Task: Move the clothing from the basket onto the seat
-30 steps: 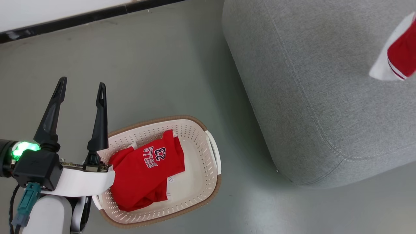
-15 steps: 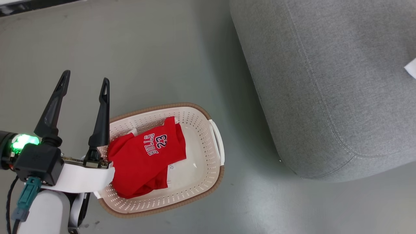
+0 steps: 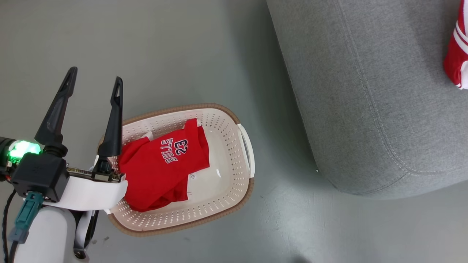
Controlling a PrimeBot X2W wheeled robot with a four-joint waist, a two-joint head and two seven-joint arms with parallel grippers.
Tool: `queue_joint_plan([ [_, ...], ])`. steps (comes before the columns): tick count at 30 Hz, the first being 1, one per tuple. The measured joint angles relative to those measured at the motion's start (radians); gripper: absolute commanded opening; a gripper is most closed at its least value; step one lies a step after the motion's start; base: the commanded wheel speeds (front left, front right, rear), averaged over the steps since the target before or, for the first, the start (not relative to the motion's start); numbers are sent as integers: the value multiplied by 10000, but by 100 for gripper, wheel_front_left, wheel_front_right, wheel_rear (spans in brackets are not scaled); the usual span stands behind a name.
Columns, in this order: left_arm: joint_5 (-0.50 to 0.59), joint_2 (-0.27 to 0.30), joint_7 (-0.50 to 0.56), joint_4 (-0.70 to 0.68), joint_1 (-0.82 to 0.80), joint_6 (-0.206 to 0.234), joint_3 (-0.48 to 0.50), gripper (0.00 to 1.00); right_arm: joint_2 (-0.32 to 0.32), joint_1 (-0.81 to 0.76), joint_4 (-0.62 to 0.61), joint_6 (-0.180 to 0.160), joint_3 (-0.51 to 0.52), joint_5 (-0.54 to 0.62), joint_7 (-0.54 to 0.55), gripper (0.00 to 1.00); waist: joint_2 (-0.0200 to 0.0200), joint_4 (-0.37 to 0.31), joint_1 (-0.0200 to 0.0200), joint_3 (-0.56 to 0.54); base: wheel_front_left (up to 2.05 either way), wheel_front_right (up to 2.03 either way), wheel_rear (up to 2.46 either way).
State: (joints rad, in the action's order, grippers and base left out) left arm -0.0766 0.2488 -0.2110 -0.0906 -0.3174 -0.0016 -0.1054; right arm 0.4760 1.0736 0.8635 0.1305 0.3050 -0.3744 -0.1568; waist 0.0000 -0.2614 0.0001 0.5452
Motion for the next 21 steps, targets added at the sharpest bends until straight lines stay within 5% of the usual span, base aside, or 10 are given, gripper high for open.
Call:
queue_joint_plan([
  [21, -36, -107, -104, 155, -360, 31, 171, 100, -698, -1729, 1354, 2, -531, 21, -640, 0, 0, -80, 0, 337, 0, 0, 0],
])
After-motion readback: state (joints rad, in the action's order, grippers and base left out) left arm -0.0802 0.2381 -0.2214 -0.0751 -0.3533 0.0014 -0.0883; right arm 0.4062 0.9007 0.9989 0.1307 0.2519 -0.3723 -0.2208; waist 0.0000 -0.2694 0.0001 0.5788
